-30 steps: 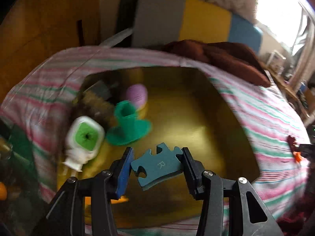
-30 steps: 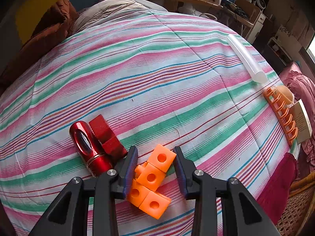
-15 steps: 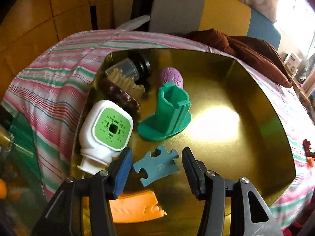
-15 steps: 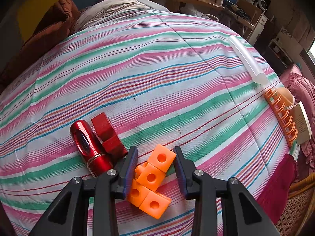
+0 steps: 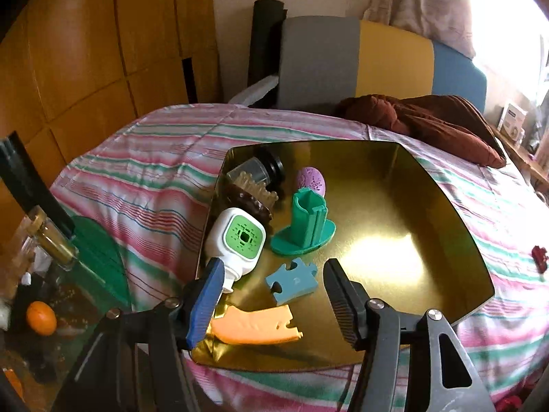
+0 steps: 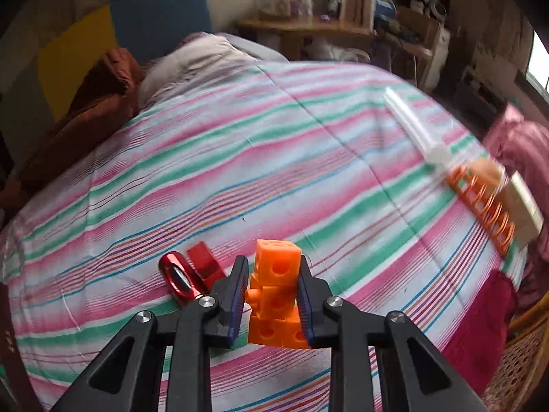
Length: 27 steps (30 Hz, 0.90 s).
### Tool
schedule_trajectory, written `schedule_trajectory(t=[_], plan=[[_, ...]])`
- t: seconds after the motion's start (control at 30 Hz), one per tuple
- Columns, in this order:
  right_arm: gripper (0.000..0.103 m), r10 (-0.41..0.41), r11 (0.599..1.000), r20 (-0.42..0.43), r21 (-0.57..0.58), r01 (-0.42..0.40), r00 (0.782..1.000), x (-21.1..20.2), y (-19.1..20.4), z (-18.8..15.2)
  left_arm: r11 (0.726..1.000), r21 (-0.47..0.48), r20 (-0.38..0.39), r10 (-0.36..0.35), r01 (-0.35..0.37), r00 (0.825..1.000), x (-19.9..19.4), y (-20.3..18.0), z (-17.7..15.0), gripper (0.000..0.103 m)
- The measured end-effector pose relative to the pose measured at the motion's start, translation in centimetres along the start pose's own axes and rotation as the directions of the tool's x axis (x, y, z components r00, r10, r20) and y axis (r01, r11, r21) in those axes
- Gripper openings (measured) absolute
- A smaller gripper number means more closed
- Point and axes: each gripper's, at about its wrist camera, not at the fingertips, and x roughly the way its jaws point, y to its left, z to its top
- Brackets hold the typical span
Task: Organize rigid objects
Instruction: 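Place the puzzle piece in the tray with the left tool while the right grasps orange blocks, then carry the orange cube blocks to the gold tray and release them with the right tool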
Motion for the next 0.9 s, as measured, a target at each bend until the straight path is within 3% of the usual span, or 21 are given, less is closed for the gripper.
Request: schedule_trajectory(t=[0.27, 0.47, 0.6, 0.7, 0.83, 0.9], plan=[[0.026, 0.132, 0.990, 0.051, -0.053, -0.129, 0.990, -3.8, 2.6, 0.4, 1.000, -0.001, 0.017, -0.009, 0.009, 1.000, -0.8, 0.1, -0.2, 0.061], [0.026, 0.325, 0.926, 0.052, -0.219, -0.307, 0.944, -8.8, 9.8, -0.4, 1.000, -0.021, 0.008, -0.012, 0.012, 1.000, -0.8, 0.4, -0.7, 0.061], [0.026, 0.456, 0.825, 0.005, -0.378, -0.420, 0.890, -12.3, 16.8, -2.5, 0.999, -0.047, 0.012, -0.004, 0.004, 1.000, -1.0, 1.1, -0.9, 0.061], [0.026, 0.535, 0.710, -0.085, -0.494, -0.502, 0.841, -14.4, 23.0, -5.6, 0.996, -0.087, 0.018, 0.010, -0.009, 1.000, -1.2, 2.4, -0.9, 0.061], [0.026, 0.588, 0.571, -0.235, -0.556, -0.604, 0.774, -15.6, 29.5, -10.2, 0.991, -0.130, 0.024, 0.042, -0.039, 0.999, -1.5, 4.5, -1.0, 0.061], [0.026, 0.587, 0.514, -0.301, -0.580, -0.633, 0.752, -15.6, 32.6, -13.0, 0.987, -0.151, 0.023, 0.056, -0.052, 0.998, -1.5, 5.5, -1.2, 0.061]])
